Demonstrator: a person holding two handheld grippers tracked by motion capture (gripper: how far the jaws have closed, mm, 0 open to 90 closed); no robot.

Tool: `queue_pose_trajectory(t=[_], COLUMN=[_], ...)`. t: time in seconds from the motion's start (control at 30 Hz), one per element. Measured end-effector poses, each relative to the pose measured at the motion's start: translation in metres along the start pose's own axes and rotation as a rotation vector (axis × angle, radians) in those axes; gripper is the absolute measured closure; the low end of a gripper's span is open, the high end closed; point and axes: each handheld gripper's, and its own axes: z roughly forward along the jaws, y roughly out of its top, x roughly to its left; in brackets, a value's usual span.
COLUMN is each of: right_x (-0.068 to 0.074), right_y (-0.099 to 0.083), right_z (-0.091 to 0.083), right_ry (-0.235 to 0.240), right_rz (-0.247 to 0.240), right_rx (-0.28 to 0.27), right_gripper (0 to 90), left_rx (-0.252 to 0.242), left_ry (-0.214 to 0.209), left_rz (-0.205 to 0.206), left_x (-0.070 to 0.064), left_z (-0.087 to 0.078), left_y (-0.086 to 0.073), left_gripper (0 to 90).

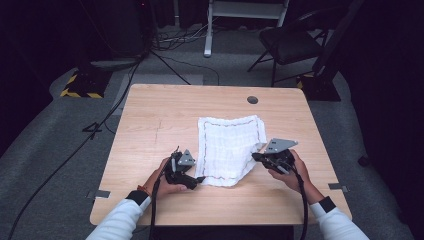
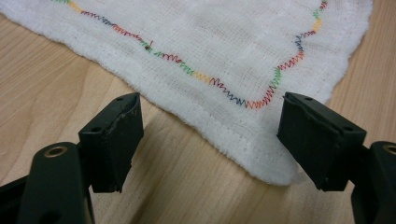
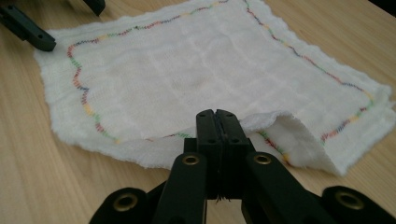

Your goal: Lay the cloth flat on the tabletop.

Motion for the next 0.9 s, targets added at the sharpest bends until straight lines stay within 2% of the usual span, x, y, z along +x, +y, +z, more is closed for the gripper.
queue_pose_trajectory(t=[0.1, 0.23, 0.3, 0.37, 0.4, 0.53, 0.67, 0.7, 0.73, 0.83, 0.87, 0.9], right_x=[-0.001, 0.0, 0.004, 0.007, 0.015, 0.02, 0.019, 0.016, 0.014, 0.013, 0.013, 0.012], right_y=[-0.012, -0.034, -0.045, -0.05, -0.06, -0.071, -0.081, -0.084, -0.084, -0.085, -0.085, -0.084], right_z=[-0.012, -0.028, -0.033, -0.035, -0.04, -0.048, -0.058, -0.063, -0.064, -0.063, -0.063, -0.062], right_ry=[-0.003, -0.001, -0.004, -0.008, -0.008, 0.002, -0.021, -0.05, -0.064, -0.071, -0.071, -0.067], right_rz=[0.013, 0.059, 0.095, 0.103, 0.11, 0.134, 0.158, 0.166, 0.165, 0.163, 0.163, 0.164], right_rx=[0.014, 0.025, 0.041, 0.048, 0.07, 0.072, 0.057, 0.018, 0.01, 0.002, 0.002, 0.0], right_gripper=[89.8, 89.4, 88.9, 88.8, 89.0, 88.8, 82.9, 78.4, 75.8, 67.4, 67.4, 63.4], left_rx=[0.0, 0.0, 0.001, 0.0, -0.001, 0.004, 0.024, 0.048, 0.087, 0.073, 0.048, 0.025], left_ry=[0.0, 0.0, 0.005, 0.011, 0.027, 0.041, 0.05, 0.055, 0.075, 0.078, 0.079, 0.079], left_rz=[0.0, 0.0, -0.003, -0.009, -0.028, -0.037, -0.043, -0.051, -0.067, -0.079, -0.082, -0.085], left_x=[0.0, 0.0, -0.001, -0.001, -0.004, -0.008, -0.009, -0.009, -0.009, -0.01, -0.01, -0.01], left_z=[0.0, 0.0, 0.0, 0.0, -0.001, -0.004, -0.007, -0.008, -0.011, -0.015, -0.019, -0.022], left_y=[0.0, 0.0, 0.0, 0.0, -0.001, -0.003, -0.004, -0.002, 0.002, 0.002, 0.002, 0.002], left_gripper=[22.5, 22.4, 22.4, 22.5, 22.7, 23.3, 23.2, 23.1, 22.9, 20.5, 20.5, 21.0])
